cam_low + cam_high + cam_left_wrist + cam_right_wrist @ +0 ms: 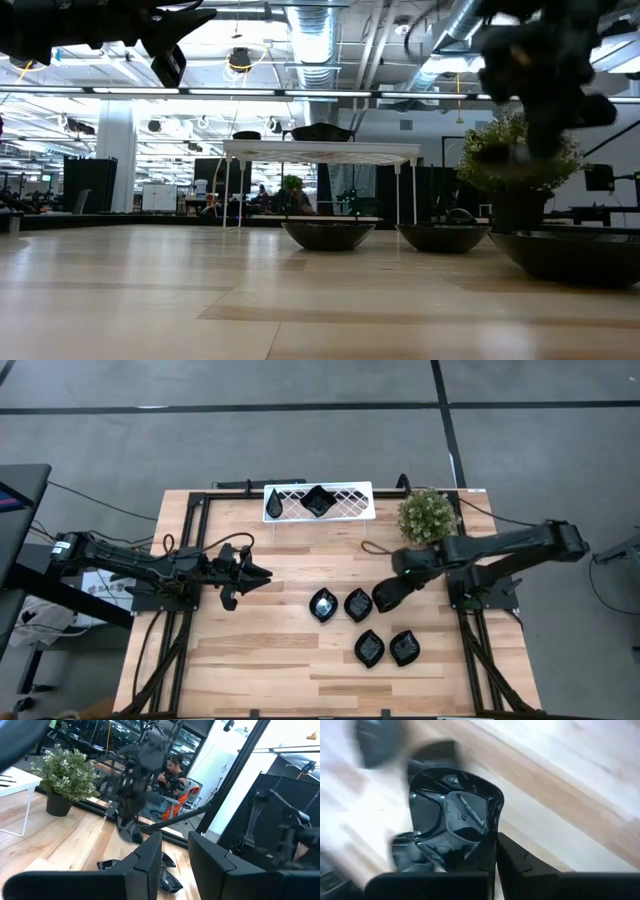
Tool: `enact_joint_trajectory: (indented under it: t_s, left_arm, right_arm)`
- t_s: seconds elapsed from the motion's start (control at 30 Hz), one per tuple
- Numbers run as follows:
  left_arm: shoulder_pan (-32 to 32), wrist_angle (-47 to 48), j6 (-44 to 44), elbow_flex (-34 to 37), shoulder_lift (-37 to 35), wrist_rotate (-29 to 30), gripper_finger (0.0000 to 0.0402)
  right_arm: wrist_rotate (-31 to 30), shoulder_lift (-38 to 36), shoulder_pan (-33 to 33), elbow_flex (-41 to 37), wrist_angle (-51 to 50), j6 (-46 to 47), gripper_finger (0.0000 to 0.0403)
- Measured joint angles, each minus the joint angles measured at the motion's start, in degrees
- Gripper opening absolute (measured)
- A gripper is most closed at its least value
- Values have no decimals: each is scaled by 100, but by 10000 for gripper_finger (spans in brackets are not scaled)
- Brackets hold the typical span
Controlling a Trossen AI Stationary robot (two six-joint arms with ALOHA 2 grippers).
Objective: Pick & Place Mini shaped plates
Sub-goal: Put the black leaf-shaped plate on the shelf
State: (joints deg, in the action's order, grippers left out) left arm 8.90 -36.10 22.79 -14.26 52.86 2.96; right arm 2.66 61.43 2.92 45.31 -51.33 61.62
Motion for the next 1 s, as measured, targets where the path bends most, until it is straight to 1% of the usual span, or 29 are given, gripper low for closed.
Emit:
enact_joint_trajectory:
  t_s: [0.1, 0.23, 0.3, 0.43, 0.57, 0.67, 1.0]
  left_arm:
    - [0, 0, -2, -1, 0, 0, 97]
    - [-1, 0, -2, 0, 0, 1, 97]
    - [1, 0, -2, 0, 0, 2, 97]
    - [0, 0, -2, 0, 0, 2, 97]
    - [1, 0, 0, 0, 0, 2, 97]
    - [1, 0, -2, 0, 0, 2, 97]
    - [1, 0, 0, 0, 0, 2, 97]
  right_arm:
    - [-174, -351, -4, 259, 18, -156, 1]
    - [-624, -706, -48, 708, 69, -456, 1]
    - [-745, -797, -168, 959, 67, -640, 1]
    - [-763, -810, -572, 1514, 83, -1231, 1]
    - [-689, -602, -1100, 2074, 38, -1933, 1]
    - [-483, -320, -1548, 2527, -102, -2494, 0]
    - [52, 1036, -3161, 4118, -934, -4522, 0]
